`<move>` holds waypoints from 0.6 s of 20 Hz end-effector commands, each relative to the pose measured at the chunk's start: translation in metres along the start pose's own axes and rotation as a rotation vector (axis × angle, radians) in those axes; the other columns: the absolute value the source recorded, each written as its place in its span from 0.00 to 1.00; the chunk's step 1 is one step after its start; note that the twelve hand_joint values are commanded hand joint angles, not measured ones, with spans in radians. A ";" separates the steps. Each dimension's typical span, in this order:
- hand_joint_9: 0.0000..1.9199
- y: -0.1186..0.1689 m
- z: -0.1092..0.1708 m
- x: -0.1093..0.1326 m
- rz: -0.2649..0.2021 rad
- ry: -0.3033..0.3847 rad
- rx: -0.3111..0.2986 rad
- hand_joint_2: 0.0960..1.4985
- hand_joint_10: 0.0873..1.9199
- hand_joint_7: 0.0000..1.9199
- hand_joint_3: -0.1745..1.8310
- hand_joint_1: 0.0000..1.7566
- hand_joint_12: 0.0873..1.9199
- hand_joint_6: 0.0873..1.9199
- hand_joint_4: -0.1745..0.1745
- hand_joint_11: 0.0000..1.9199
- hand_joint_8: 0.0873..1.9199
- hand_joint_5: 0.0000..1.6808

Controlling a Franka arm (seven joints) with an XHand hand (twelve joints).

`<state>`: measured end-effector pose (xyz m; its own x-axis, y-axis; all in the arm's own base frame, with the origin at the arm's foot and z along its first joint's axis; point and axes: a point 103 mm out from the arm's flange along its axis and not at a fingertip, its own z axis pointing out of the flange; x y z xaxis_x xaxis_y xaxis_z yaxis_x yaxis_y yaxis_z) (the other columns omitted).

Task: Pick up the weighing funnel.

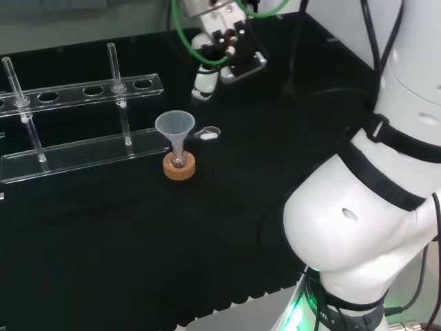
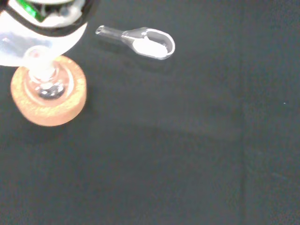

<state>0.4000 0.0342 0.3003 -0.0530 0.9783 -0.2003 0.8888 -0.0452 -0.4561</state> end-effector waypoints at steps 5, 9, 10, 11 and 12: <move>0.26 0.013 0.019 -0.036 0.006 0.122 -0.049 0.35 0.31 0.10 0.39 0.45 0.70 0.00 0.32 0.18 0.33 0.15; 0.27 0.028 0.030 -0.038 -0.001 0.129 -0.068 0.36 0.31 0.12 0.38 0.45 0.69 0.00 0.31 0.19 0.33 0.18; 0.28 0.032 0.033 -0.039 -0.004 0.131 -0.070 0.36 0.31 0.14 0.38 0.45 0.69 0.00 0.32 0.20 0.34 0.20; 0.29 0.036 0.036 -0.040 -0.006 0.136 -0.080 0.36 0.30 0.15 0.38 0.45 0.69 0.00 0.32 0.21 0.34 0.22; 0.31 0.041 0.040 -0.040 -0.008 0.140 -0.085 0.36 0.30 0.17 0.38 0.45 0.68 0.00 0.32 0.21 0.34 0.23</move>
<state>0.4132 -0.0063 0.2763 -0.0022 0.9956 -0.0941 0.9193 -0.0350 -0.3921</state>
